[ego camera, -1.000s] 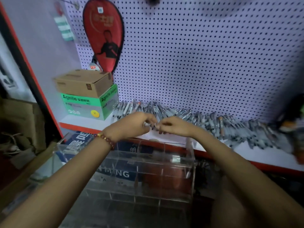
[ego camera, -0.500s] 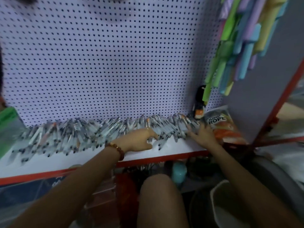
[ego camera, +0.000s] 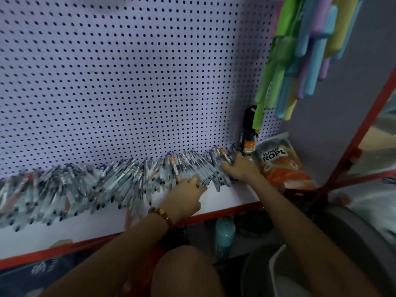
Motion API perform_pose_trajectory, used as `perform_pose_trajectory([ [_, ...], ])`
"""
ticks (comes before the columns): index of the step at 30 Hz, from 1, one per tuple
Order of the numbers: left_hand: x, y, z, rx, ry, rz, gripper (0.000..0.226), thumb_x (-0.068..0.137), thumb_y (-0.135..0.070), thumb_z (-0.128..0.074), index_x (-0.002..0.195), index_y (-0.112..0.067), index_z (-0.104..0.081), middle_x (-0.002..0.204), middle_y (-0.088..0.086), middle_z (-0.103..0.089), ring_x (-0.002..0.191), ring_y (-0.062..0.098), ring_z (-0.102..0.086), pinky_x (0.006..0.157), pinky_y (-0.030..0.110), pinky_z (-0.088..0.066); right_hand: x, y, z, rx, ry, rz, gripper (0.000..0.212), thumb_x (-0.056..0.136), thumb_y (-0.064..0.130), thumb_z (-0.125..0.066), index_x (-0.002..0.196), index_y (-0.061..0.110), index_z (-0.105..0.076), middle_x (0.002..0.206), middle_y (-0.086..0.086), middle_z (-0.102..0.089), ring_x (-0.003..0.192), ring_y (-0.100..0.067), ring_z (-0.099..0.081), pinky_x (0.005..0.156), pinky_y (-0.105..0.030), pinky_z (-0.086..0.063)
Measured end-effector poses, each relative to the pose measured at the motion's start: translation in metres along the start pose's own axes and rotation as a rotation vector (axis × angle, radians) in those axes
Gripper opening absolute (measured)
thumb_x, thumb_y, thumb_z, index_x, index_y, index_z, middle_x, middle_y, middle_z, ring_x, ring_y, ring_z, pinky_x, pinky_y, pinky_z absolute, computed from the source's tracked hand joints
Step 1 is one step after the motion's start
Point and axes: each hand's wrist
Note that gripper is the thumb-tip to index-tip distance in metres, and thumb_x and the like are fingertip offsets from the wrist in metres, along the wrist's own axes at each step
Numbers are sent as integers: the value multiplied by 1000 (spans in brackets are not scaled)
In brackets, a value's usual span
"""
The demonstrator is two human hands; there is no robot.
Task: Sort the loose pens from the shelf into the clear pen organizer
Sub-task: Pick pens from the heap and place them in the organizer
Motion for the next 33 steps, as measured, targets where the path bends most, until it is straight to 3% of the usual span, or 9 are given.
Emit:
perform_pose_trajectory([
  [3, 9, -7, -4, -20, -79, 99, 48, 92, -31, -55, 137, -18, -43, 133, 8, -42, 114, 27, -48, 86, 36, -46, 4, 0, 0, 28, -13, 12, 78, 86, 59, -55, 138, 7, -28, 131, -19, -51, 115, -37, -53, 87, -40, -44],
  [6, 16, -16, -11, 24, -85, 192, 52, 90, -16, -52, 140, -15, -36, 134, 9, -46, 116, 28, -48, 89, 37, -44, 4, -5, -6, 45, -54, 49, 73, 84, 58, -58, 133, 11, -32, 120, -14, -59, 103, -33, -58, 78, -38, -44],
  [10, 20, -19, -16, 81, -90, 249, 56, 90, -11, -47, 142, -20, -31, 134, 12, -43, 108, 29, -55, 104, 50, -34, 2, -7, -5, 69, -23, 81, 69, 82, 56, -61, 131, 14, -39, 128, -8, -57, 110, -29, -57, 86, -38, -46],
  [15, 18, -23, -15, -125, -84, 283, 58, 88, -18, -53, 141, -18, -30, 139, 18, -33, 94, 29, -59, 71, 31, -47, 2, -1, 1, 25, 9, 120, 54, 84, 54, -61, 119, 15, -45, 107, -5, -56, 94, -24, -55, 73, -32, -41],
  [20, 16, -30, -17, -240, -121, 376, 51, 84, -16, -60, 130, -12, -37, 138, 18, -30, 90, 28, -60, 63, 28, -43, -6, 7, -19, 420, 28, 52, 54, 72, 57, -68, 97, 18, -41, 97, -4, -51, 92, -24, -52, 72, -35, -46],
  [25, 14, -30, -18, -204, -150, 501, 57, 88, -17, -57, 137, -10, -27, 141, 19, -29, 87, 23, -62, 61, 26, -40, -17, 30, -43, 536, 32, 92, 80, 68, 55, -62, 135, 21, -35, 121, -16, -53, 111, -33, -53, 93, -44, -47],
  [28, 10, -23, -19, -139, -167, 532, 51, 92, -16, -54, 134, -9, -27, 141, 18, -31, 86, 21, -64, 55, 25, -38, -23, 42, -48, 497, 28, 113, 67, 87, 42, -58, 146, 31, -28, 131, -21, -44, 124, -34, -41, 105, -43, -37],
  [30, 6, -19, -22, -80, -181, 542, 49, 94, -20, -54, 133, -9, -27, 139, 16, -35, 86, 19, -65, 45, 24, -30, -25, 50, -51, 486, 38, 137, 59, 91, 38, -54, 145, 36, -28, 132, -23, -41, 127, -35, -37, 103, -40, -34],
  [33, 0, -14, -24, -28, -208, 568, 40, 98, -17, -44, 133, -7, -26, 136, 15, -39, 88, 17, -65, 48, 24, -31, -33, 66, -58, 456, 73, 178, 57, 93, 37, -49, 145, 37, -26, 135, -23, -37, 126, -36, -39, 101, -39, -36],
])
Point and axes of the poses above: each hand's wrist, its own x-axis towards the middle knuckle, its own z-axis out of the back of the hand, y = z × x
